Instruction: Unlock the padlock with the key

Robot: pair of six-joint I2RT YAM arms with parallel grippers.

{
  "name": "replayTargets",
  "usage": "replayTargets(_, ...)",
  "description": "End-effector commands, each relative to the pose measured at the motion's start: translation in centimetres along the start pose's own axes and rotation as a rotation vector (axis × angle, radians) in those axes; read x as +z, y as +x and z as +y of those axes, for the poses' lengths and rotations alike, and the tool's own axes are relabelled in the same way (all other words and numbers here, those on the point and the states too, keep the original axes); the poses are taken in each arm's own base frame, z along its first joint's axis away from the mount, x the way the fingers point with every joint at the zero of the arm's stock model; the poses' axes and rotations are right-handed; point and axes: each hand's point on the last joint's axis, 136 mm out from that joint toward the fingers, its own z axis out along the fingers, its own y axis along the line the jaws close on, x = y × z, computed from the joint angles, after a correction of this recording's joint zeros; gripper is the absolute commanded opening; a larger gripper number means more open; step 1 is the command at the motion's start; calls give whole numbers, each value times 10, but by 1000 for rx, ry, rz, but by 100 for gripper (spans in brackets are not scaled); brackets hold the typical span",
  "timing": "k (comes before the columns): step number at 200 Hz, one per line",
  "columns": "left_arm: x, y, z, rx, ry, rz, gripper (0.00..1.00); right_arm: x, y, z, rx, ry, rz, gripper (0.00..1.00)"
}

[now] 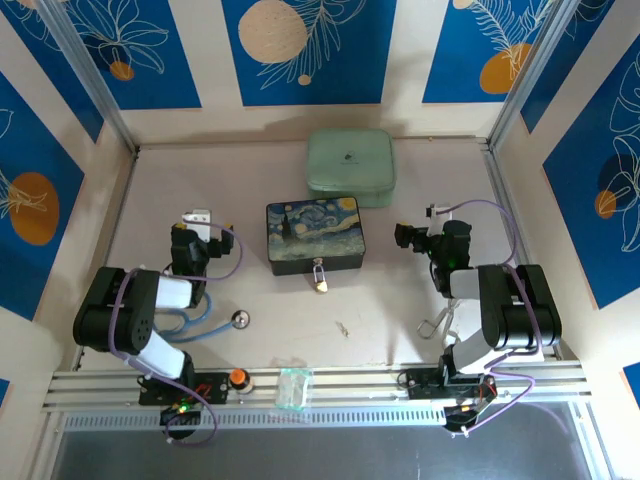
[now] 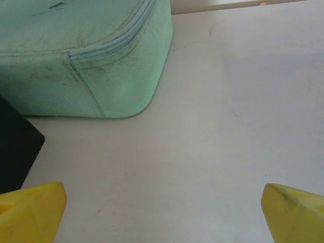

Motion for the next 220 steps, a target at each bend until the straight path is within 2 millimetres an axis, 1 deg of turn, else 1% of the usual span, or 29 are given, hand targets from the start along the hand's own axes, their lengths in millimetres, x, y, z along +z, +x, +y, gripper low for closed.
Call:
replayTargets(1,0,3,3,3,0,3,99,1,-11,2,-21,-13,-25,99)
replayTargets(176,1,3,3,2,-2,5,99,2,-11,1,-18,-13,-24,99)
replayTargets(191,1,3,0,10,18,7,99,2,-11,1,-18,-13,-23,99)
replayTargets(220,1,4,-1,10,20,8,99,1,-12,2,-19,-14,-26,99)
